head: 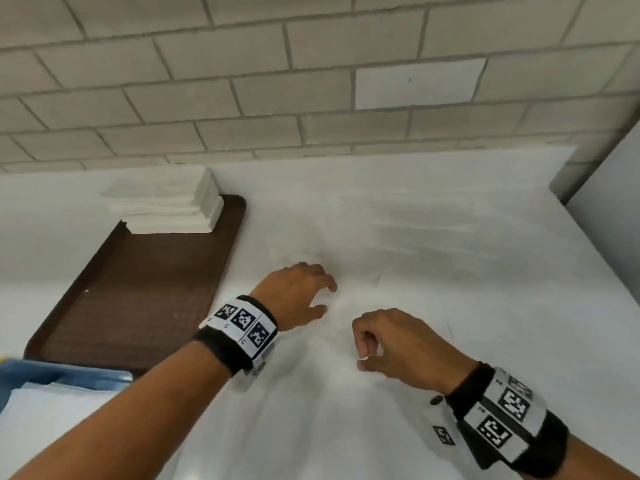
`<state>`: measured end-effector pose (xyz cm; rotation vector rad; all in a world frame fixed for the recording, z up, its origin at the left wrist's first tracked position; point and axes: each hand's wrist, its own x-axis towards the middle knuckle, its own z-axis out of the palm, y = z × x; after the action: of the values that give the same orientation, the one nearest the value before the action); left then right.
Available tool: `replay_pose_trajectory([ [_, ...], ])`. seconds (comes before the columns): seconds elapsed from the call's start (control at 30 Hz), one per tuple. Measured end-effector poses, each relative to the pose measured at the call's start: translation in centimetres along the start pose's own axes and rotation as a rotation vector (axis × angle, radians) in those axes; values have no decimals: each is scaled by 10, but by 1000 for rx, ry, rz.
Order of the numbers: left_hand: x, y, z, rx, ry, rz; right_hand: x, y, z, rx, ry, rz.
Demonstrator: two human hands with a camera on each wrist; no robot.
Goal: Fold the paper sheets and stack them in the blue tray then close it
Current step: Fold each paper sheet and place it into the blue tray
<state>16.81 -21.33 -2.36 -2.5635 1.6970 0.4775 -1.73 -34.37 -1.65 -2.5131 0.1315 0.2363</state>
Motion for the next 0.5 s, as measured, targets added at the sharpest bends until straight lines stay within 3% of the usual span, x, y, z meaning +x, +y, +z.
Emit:
replay_pose_trajectory([
  [0.07, 13, 9, 15, 54, -38, 27, -7, 10, -7, 51, 18, -50],
  [0.33, 26, 21, 21, -7, 72, 13, -21, 26, -56, 29, 183, -171],
  [0.4, 22, 20, 8, -199, 117, -51, -24, 24, -63, 49, 225, -193],
  [0.5, 6, 17, -26, -689, 326, -260, -36, 19, -88, 172, 311, -212],
])
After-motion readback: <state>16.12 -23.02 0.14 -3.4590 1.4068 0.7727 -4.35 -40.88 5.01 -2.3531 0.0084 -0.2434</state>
